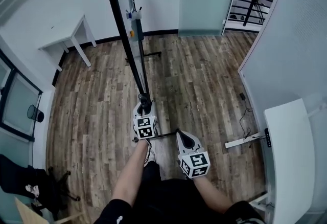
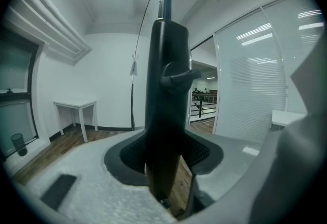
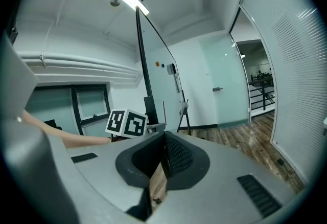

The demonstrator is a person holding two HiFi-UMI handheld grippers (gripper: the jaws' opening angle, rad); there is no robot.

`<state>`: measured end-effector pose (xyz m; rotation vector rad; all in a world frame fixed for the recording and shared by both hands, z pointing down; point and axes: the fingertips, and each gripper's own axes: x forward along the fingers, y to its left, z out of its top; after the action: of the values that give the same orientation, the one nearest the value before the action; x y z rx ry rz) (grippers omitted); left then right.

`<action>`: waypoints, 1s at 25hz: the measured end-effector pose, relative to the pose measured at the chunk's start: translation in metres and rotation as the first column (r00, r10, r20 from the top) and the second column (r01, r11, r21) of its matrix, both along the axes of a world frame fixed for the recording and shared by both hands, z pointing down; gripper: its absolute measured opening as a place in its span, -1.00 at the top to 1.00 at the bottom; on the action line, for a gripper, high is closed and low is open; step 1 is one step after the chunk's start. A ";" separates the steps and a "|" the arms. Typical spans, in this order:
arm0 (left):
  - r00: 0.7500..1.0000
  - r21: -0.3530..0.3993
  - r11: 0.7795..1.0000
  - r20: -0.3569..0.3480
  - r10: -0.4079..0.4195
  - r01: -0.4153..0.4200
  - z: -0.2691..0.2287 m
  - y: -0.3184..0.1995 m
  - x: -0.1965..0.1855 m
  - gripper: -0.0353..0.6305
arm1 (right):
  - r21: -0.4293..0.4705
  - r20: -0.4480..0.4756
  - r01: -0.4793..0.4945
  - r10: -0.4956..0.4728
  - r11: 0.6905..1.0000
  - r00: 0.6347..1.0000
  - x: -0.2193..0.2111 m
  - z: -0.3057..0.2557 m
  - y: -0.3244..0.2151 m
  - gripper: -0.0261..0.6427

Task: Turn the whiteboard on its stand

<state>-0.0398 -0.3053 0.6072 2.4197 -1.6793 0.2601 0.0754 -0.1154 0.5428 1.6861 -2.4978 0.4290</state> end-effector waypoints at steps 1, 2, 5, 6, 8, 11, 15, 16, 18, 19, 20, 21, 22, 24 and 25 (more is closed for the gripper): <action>1.000 0.003 1.000 -0.001 -0.001 0.001 0.000 0.007 0.001 0.34 | -0.001 0.000 0.006 -0.006 1.000 1.000 0.001 0.001 0.007 0.89; 1.000 0.006 1.000 -0.002 -0.001 0.001 0.000 0.013 0.003 0.34 | -0.002 -0.001 0.012 -0.012 1.000 1.000 0.002 0.002 0.012 0.89; 1.000 0.015 1.000 -0.002 -0.005 0.005 -0.001 0.032 0.008 0.34 | -0.002 0.002 0.029 -0.029 1.000 1.000 0.007 0.003 0.029 0.89; 1.000 0.017 1.000 -0.002 -0.007 0.007 -0.001 0.039 0.010 0.34 | -0.002 0.005 0.034 -0.034 0.999 0.999 0.009 0.004 0.036 0.89; 1.000 0.020 1.000 -0.003 -0.009 0.009 0.000 0.054 0.012 0.34 | -0.003 0.012 0.044 -0.044 0.999 0.999 0.011 0.004 0.049 0.89; 1.000 0.025 1.000 -0.004 -0.009 0.009 -0.001 0.074 0.016 0.34 | -0.004 0.015 0.063 -0.063 0.998 0.998 0.016 0.004 0.067 0.89; 1.000 0.025 1.000 -0.003 -0.013 0.013 -0.002 0.102 0.021 0.34 | -0.008 0.027 0.090 -0.090 0.996 0.996 0.021 0.002 0.093 0.89; 1.000 0.025 1.000 -0.003 -0.014 0.014 -0.002 0.107 0.023 0.34 | -0.010 0.028 0.098 -0.097 0.995 0.995 0.023 0.002 0.098 0.89; 1.000 0.026 1.000 -0.003 -0.016 0.016 -0.002 0.119 0.026 0.34 | -0.013 0.028 0.113 -0.113 0.993 0.993 0.026 0.002 0.107 0.89; 1.000 0.027 0.999 -0.002 -0.018 0.018 -0.002 0.125 0.028 0.34 | -0.015 0.028 0.120 -0.120 0.993 0.992 0.028 0.002 0.111 0.89; 1.000 0.028 0.999 -0.002 -0.021 0.021 -0.002 0.131 0.029 0.34 | -0.017 0.029 0.126 -0.125 0.992 0.992 0.029 0.002 0.115 0.89; 1.000 0.029 0.999 -0.001 -0.023 0.023 -0.002 0.137 0.031 0.34 | -0.017 0.030 0.130 -0.130 0.991 0.991 0.031 0.002 0.119 0.89; 1.000 0.031 0.999 0.000 -0.025 0.025 -0.002 0.143 0.032 0.34 | -0.018 0.032 0.134 -0.133 0.991 0.991 0.032 0.002 0.122 0.89; 1.000 0.032 0.999 0.000 -0.024 0.024 -0.003 0.155 0.034 0.34 | -0.020 0.033 0.139 -0.138 0.990 0.990 0.031 0.001 0.129 0.89; 1.000 0.032 0.999 0.000 -0.024 0.024 -0.003 0.160 0.035 0.34 | -0.022 0.033 0.141 -0.140 0.990 0.990 0.031 0.001 0.133 0.89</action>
<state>-0.0046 -0.1452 0.6046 2.4208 -1.7239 0.2322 0.1065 0.0172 0.5439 1.4932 -2.6014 0.4736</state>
